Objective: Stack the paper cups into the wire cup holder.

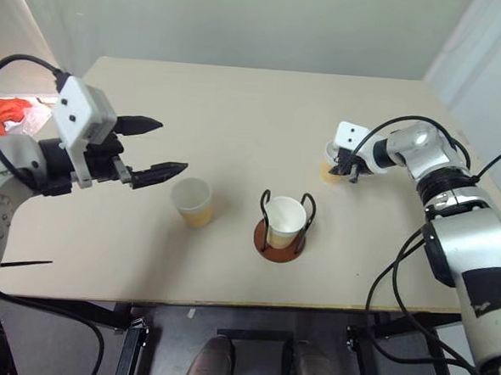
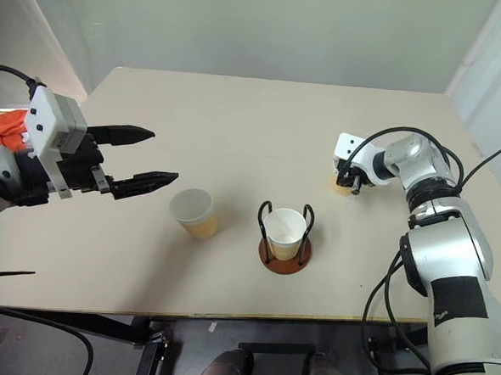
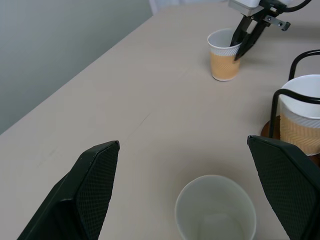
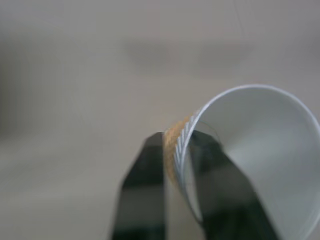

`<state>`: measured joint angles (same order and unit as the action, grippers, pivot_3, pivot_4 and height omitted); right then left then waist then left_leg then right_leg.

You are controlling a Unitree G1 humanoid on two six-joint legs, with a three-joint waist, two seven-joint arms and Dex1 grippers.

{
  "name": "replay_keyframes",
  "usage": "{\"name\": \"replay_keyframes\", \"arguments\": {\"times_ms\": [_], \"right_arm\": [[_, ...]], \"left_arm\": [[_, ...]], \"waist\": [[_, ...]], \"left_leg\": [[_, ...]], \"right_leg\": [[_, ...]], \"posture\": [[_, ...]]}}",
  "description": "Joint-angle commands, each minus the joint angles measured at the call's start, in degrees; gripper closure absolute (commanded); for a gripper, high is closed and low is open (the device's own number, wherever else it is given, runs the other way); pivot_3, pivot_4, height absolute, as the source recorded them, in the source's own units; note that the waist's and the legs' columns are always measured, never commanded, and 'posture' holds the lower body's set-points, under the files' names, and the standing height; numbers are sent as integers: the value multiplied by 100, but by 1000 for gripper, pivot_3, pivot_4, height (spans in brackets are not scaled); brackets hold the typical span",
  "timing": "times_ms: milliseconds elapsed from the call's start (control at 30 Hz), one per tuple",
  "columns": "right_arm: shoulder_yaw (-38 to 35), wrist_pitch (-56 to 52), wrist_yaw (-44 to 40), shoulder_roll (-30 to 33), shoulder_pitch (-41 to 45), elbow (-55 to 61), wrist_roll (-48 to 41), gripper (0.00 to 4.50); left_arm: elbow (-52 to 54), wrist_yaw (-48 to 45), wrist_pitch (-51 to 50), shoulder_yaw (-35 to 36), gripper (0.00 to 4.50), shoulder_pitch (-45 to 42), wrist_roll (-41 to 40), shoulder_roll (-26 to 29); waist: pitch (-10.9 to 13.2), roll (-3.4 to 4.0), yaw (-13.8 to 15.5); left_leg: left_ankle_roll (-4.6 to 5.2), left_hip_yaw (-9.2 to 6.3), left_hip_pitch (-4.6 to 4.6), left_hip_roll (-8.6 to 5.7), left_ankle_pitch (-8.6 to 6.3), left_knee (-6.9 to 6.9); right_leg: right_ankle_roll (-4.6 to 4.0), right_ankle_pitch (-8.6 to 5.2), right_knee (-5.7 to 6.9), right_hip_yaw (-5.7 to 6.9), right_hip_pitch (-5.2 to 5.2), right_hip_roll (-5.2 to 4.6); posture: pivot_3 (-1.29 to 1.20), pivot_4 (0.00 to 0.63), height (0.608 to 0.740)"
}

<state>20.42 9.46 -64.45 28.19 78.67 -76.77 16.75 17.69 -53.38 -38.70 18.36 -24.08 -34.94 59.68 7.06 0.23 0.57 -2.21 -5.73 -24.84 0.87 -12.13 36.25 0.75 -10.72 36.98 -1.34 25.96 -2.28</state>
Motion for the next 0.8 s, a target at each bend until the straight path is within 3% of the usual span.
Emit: {"name": "replay_keyframes", "arguments": {"times_ms": [33, 133, 200, 300, 367, 467, 567, 800], "right_arm": [[-325, 361, -799, 159, 304, 214, -232, 4454], [-774, 506, -2007, 226, 512, 587, -827, 4454], [-715, 267, -2682, 400, 472, 1553, -1854, 4454], [-78, -825, -2805, 1046, -140, 3924, -3729, 4454], [276, -1179, -2805, 1493, -559, 5173, -4327, 4454], [506, -1364, -2805, 1836, -943, 6307, -4445, 4454], [575, -1537, -2805, 1938, -1178, 6884, -4489, 4454], [698, -1498, -2805, 1917, -1468, 7187, -4171, 4454]], "left_arm": [[200, -221, -49, 342, 0, 0, -310, 130], [260, -568, -108, 492, 0, 152, -526, 288], [223, -883, -143, 663, 0, 271, -716, 435], [147, -1185, -181, 805, 0, 311, -1000, 494], [194, -1501, -137, 754, 0, 445, -1098, 547], [238, -1806, -171, 767, 0, 579, -1286, 591], [140, -1883, -127, 779, 0, 614, -1232, 636], [167, -1851, -67, 751, 0, 727, -1168, 631]], "waist": [[0, 0, -1], [0, 1, -7], [1, 1, -12], [0, 0, -18], [-6, -10, -8], [-7, -18, -15], [-1, -16, -31], [-2, -18, -49]], "left_leg": [[-1, 0, 0, 0, 1, 0], [-2, 0, -1, 0, 2, -3], [-1, 0, -7, 0, 2, -6], [-1, 0, -12, 1, 8, -9], [-48, -7, -4, 6, 31, -9], [-52, -16, 41, 14, 13, -5], [4, -14, 46, 16, -9, -4], [0, -12, 71, 45, 21, -6]], "right_leg": [[0, 0, 1, 0, 0, 0], [1, 1, 1, 1, 2, 0], [-5, -3, -1, 1, 7, 2], [-22, -15, -6, 2, 9, 12], [-22, -24, -7, 6, -13, 24], [-104, -79, -9, -2, -64, 34], [-86, -70, -3, -7, -60, 34], [-88, -61, 8, -17, -66, 61]], "posture": [[0, 150, 740], [0, 150, 740], [0, 150, 740], [0, 150, 740], [0, 150, 740], [0, 150, 740], [0, 150, 740], [0, 150, 740]]}}
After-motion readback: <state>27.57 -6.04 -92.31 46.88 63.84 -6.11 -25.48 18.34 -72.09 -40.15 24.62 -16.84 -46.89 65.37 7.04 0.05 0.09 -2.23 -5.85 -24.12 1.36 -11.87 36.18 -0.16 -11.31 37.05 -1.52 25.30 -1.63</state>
